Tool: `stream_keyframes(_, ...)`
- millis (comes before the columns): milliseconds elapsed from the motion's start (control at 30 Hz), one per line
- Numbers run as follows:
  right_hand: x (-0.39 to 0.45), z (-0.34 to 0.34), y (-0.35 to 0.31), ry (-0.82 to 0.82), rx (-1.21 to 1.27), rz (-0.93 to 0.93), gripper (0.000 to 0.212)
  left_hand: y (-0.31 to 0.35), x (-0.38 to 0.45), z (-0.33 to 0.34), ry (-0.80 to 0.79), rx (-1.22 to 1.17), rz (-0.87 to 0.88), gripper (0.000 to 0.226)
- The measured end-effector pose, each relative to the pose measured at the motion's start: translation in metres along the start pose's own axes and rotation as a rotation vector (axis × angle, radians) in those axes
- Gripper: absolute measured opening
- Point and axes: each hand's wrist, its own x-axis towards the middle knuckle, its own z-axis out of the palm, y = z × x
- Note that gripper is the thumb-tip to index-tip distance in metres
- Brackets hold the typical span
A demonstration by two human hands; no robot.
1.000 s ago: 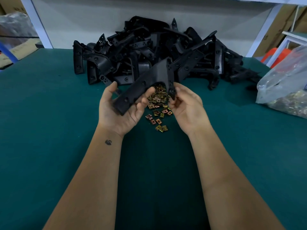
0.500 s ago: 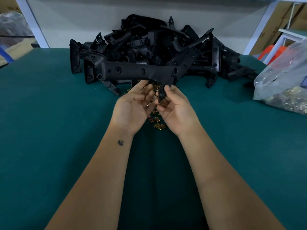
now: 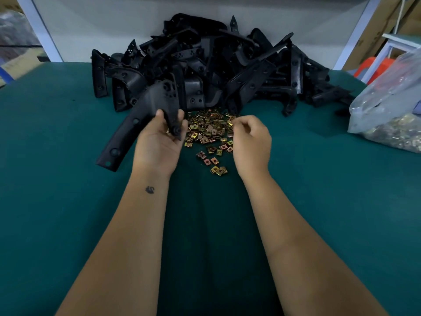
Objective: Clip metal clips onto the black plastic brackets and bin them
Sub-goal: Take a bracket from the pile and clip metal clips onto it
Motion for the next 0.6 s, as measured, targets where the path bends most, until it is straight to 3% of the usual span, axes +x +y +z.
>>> stream_keyframes(133, 0.004, -0.001, 0.006, -0.129, -0.269, -0.018, 0.031, 0.003, 0.001, -0.001, 0.029, -0.067, -0.035, 0.017)
stream_keyframes(300, 0.0, 0.006, 0.007, -0.196, -0.371, -0.229, 0.029, -0.001, 0.0, -0.001, 0.004, 0.044, -0.064, 0.014)
stream_keyframes(433, -0.002, 0.01, 0.009, -0.309, -0.502, -0.423, 0.038, -0.005, 0.0, 0.001, -0.014, 0.099, -0.064, 0.012)
stream_keyframes(600, -0.001, 0.014, 0.014, -0.397, -0.733, -0.512, 0.035, -0.009, -0.002, 0.003, -0.037, 0.105, -0.102, 0.011)
